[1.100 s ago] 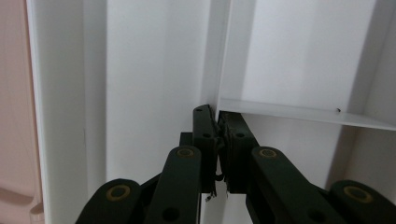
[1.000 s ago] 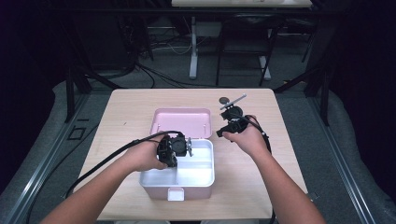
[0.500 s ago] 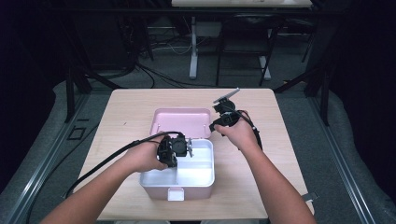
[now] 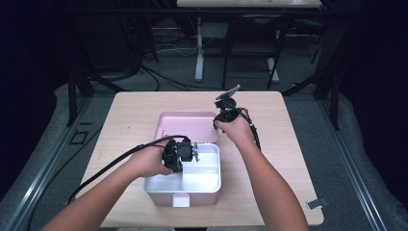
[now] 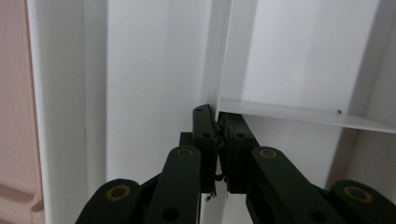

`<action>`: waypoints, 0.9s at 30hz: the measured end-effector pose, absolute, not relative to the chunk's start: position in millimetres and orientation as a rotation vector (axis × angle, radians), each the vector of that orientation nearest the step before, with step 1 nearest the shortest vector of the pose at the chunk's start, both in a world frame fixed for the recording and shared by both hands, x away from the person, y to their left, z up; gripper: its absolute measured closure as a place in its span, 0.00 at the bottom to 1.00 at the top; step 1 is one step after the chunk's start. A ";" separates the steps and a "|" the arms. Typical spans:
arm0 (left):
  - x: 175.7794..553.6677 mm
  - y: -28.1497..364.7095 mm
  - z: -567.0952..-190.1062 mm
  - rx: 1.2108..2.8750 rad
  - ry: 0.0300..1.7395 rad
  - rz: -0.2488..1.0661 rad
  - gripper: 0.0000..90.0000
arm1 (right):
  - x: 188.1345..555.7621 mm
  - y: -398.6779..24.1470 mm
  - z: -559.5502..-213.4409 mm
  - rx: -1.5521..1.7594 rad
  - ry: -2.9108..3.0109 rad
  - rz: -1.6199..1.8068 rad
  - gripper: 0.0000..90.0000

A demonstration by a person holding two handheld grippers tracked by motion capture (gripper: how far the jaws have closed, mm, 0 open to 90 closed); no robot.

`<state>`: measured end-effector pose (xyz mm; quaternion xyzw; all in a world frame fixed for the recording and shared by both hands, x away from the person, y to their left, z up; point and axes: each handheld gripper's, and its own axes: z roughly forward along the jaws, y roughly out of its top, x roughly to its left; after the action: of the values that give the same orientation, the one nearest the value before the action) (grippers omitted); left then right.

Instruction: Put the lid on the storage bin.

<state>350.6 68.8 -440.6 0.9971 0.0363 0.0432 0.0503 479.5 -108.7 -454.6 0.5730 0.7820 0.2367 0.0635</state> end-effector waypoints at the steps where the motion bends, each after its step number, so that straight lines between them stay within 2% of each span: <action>1: 350.5 68.8 -440.6 3.036 0.110 0.132 0.95 | 481.0 -108.7 -453.7 1.746 2.381 0.685 0.81; 17: 350.2 68.5 -440.4 3.038 0.111 0.137 0.95 | 494.7 -103.9 -462.9 1.802 2.323 0.668 0.84; 27: 349.6 68.5 -440.2 3.042 0.114 0.142 0.95 | 500.0 -102.9 -470.4 1.824 2.311 0.641 0.78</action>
<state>349.6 68.5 -440.2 0.9971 0.0375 0.0466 0.0472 500.0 -102.9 -470.4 0.6041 0.7654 0.2124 0.0644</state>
